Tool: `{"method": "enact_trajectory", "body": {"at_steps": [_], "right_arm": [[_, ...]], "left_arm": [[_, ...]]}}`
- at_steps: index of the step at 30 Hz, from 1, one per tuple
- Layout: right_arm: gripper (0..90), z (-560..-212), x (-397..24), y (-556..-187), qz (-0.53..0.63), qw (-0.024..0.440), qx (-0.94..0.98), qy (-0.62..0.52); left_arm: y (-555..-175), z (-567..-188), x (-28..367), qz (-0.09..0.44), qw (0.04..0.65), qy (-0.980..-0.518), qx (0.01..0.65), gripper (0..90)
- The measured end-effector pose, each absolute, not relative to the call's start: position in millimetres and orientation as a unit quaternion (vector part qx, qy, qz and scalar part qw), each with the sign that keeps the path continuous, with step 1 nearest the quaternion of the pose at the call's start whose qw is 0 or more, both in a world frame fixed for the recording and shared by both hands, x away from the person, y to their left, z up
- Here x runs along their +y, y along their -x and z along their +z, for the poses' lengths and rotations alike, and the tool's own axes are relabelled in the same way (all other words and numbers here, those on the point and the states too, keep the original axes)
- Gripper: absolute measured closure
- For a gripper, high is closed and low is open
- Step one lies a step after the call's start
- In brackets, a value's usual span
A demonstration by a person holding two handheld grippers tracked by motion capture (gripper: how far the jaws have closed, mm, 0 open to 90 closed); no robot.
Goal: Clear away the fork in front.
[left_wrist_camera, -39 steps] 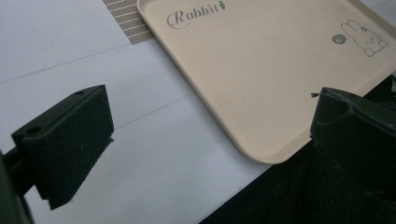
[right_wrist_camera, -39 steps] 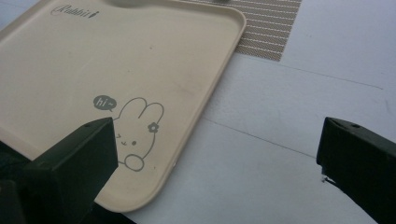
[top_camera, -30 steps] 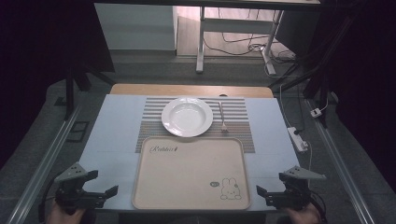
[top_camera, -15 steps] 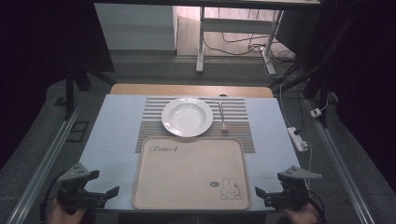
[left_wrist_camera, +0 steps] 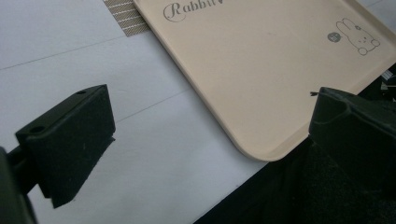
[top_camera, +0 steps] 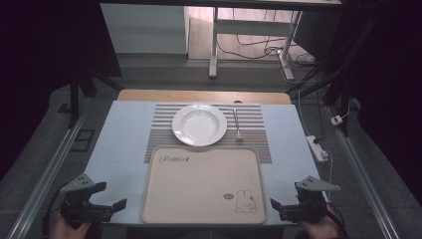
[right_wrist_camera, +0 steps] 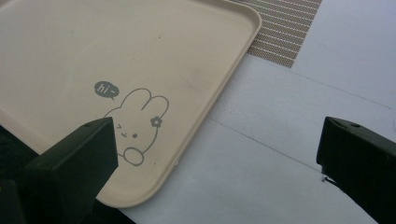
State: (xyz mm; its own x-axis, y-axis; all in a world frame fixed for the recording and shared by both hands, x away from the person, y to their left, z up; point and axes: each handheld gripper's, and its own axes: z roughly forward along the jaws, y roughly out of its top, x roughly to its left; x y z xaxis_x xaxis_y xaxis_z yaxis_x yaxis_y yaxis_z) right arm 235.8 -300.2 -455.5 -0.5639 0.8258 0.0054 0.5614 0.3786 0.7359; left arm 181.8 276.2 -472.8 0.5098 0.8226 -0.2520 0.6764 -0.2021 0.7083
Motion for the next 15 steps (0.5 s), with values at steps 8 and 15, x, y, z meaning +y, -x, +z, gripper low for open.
{"method": "enact_trajectory", "body": {"at_steps": [8,15], "right_arm": [[0.0,-456,-293,-242,0.343,0.186,0.825,-0.409],[0.0,-460,-286,-252,0.341,0.172,0.836,-0.393]], "left_arm": [[-182,-473,277,0.089,0.404,-0.768,0.488,0.8],[-182,-473,277,0.088,0.405,-0.767,0.489,0.8]]}}
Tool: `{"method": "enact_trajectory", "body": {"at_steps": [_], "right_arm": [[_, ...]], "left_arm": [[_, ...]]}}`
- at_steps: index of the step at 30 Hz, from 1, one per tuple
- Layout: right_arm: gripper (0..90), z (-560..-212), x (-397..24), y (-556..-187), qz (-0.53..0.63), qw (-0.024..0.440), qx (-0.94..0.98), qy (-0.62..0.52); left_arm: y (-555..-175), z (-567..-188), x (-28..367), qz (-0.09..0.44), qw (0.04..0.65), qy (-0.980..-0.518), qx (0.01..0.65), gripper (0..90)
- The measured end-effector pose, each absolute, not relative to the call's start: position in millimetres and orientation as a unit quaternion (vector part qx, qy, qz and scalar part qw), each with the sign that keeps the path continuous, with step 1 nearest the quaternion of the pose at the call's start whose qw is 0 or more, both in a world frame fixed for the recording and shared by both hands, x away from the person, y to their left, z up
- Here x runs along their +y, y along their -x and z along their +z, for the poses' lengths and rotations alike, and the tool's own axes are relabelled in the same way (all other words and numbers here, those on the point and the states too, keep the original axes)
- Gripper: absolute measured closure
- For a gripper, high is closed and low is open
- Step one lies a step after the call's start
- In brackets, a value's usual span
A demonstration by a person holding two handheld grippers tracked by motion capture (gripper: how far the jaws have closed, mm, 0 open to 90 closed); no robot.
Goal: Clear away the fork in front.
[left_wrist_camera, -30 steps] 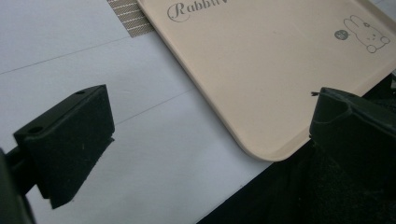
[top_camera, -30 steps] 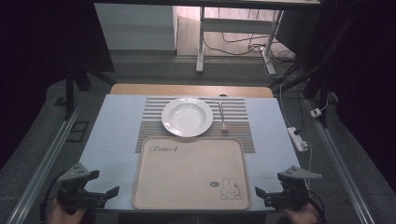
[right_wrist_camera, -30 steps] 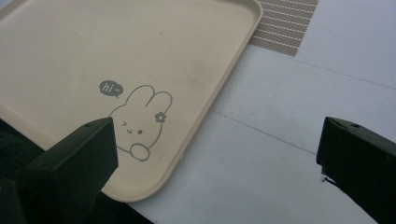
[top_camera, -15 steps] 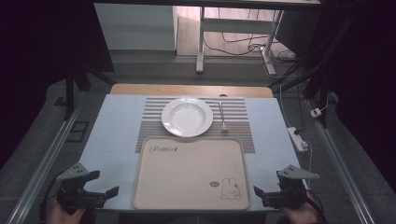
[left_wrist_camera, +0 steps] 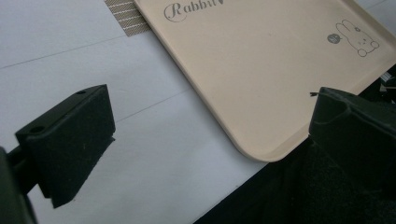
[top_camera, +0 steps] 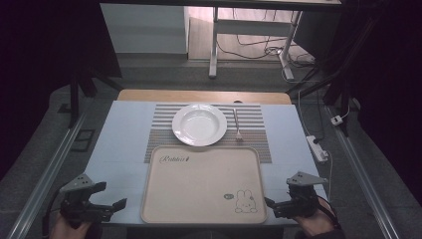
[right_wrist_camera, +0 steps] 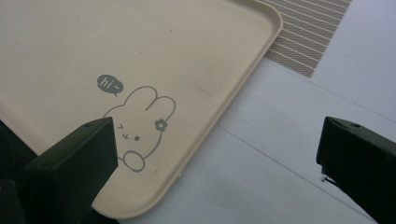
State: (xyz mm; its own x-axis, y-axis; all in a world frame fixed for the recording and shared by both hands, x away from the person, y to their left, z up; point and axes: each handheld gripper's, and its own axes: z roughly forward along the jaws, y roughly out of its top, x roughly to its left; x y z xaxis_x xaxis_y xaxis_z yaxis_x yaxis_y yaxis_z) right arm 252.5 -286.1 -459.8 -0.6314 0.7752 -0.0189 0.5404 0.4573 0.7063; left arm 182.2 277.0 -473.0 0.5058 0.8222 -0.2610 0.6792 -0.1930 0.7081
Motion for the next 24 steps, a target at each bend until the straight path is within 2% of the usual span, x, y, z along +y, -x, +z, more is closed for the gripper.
{"method": "enact_trajectory", "body": {"at_steps": [11,24], "right_arm": [[0.0,-461,-268,-274,0.322,0.197,0.854,-0.359],[0.0,-465,-243,-308,0.3,0.195,0.867,-0.347]], "left_arm": [[-182,-473,277,0.088,0.405,-0.767,0.489,0.8],[-182,-473,277,0.088,0.404,-0.768,0.489,0.8]]}}
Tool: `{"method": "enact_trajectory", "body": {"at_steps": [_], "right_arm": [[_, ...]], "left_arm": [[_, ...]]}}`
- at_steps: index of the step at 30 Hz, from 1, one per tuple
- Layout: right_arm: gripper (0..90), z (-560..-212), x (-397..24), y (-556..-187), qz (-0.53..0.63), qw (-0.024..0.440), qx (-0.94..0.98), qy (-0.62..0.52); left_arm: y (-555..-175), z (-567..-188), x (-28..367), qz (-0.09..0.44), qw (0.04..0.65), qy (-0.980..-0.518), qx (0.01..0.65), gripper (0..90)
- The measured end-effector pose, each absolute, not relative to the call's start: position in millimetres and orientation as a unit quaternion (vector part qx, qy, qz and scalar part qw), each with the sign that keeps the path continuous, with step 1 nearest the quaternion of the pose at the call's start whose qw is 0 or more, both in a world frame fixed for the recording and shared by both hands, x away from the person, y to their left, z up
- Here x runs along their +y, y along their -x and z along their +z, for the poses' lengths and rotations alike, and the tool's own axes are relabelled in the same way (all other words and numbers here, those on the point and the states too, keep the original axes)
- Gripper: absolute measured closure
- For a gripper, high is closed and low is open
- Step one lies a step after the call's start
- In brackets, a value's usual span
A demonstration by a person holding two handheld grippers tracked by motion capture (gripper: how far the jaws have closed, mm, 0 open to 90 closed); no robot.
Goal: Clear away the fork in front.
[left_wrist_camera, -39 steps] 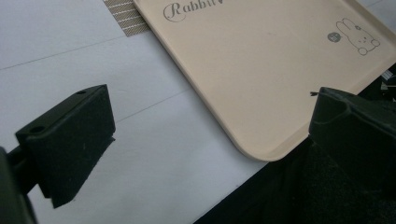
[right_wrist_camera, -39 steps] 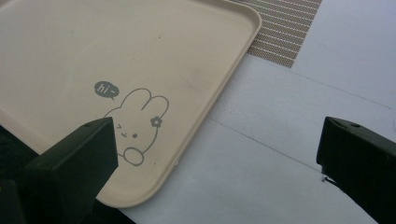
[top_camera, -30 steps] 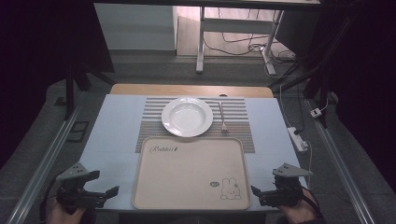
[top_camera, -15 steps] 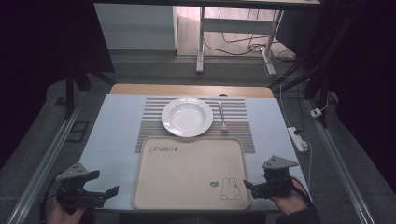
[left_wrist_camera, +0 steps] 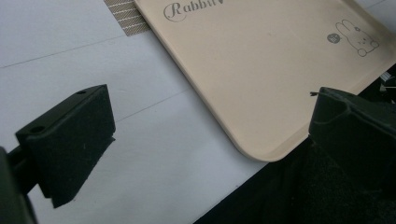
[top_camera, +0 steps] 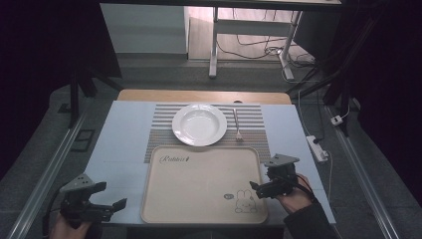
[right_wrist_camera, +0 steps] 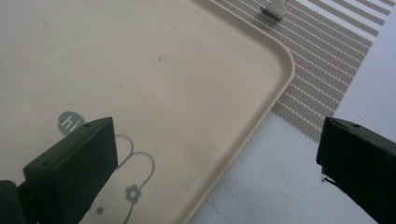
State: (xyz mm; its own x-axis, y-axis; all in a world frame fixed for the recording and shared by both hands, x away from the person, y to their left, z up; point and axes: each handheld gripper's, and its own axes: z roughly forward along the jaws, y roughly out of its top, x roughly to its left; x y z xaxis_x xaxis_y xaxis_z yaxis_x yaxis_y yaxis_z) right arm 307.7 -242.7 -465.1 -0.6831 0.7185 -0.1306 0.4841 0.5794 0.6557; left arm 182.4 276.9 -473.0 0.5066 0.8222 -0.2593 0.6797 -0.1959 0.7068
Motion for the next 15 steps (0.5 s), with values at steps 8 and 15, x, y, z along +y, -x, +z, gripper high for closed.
{"method": "enact_trajectory", "body": {"at_steps": [8,15], "right_arm": [[0.0,-470,-225,-337,0.274,0.209,0.877,-0.334],[0.0,-472,-215,-362,0.262,0.222,0.871,-0.352]], "left_arm": [[-183,-473,277,0.087,0.403,-0.769,0.489,0.9],[-183,-473,278,0.085,0.405,-0.768,0.49,0.8]]}}
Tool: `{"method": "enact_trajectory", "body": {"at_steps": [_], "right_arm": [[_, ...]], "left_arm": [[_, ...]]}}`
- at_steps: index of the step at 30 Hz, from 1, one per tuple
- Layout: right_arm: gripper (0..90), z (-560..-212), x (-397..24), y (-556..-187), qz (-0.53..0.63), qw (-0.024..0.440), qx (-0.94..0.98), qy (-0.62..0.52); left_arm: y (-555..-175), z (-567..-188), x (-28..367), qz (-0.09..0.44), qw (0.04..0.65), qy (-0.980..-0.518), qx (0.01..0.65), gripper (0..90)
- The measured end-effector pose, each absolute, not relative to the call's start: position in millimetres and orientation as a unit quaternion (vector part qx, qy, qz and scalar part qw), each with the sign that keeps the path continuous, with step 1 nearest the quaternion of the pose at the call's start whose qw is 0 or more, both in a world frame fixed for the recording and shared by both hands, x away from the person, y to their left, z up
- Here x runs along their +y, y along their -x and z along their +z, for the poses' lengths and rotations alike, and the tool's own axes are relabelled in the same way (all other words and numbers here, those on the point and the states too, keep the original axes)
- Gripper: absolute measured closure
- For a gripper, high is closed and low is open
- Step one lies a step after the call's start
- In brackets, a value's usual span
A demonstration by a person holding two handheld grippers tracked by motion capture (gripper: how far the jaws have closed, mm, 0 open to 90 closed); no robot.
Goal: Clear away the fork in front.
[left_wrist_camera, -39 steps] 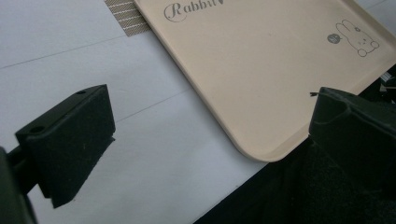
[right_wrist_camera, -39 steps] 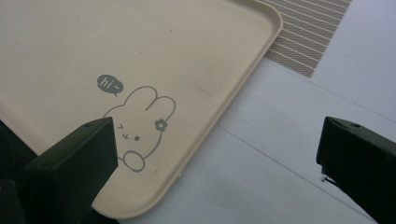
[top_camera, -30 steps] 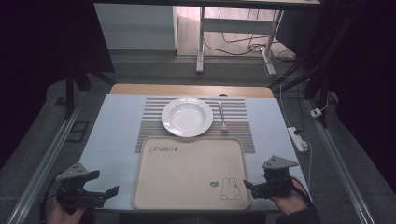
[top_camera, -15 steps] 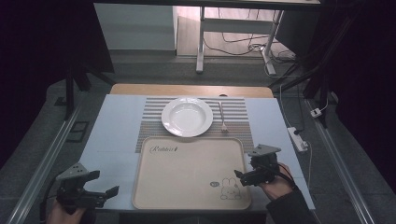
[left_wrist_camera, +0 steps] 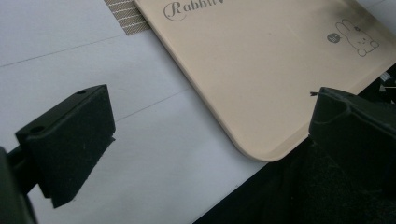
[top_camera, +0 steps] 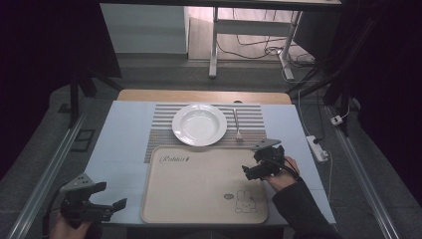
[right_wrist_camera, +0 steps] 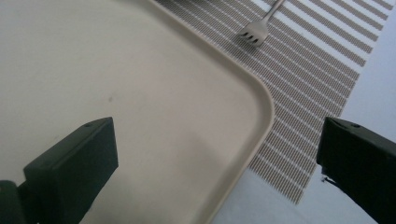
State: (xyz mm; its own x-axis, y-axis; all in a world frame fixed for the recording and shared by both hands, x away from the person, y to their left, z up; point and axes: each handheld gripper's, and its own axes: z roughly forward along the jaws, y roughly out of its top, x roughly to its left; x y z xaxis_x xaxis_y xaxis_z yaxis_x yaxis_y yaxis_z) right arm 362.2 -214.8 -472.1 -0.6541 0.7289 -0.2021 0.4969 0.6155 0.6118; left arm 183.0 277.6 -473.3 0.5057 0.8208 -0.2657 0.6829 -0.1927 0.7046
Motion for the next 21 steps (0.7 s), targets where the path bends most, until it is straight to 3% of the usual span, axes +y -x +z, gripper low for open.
{"method": "enact_trajectory", "body": {"at_steps": [21], "right_arm": [[0.0,-484,-185,-434,0.235,0.254,0.861,-0.374]], "left_arm": [[-183,-474,279,0.081,0.409,-0.766,0.49,0.8]]}}
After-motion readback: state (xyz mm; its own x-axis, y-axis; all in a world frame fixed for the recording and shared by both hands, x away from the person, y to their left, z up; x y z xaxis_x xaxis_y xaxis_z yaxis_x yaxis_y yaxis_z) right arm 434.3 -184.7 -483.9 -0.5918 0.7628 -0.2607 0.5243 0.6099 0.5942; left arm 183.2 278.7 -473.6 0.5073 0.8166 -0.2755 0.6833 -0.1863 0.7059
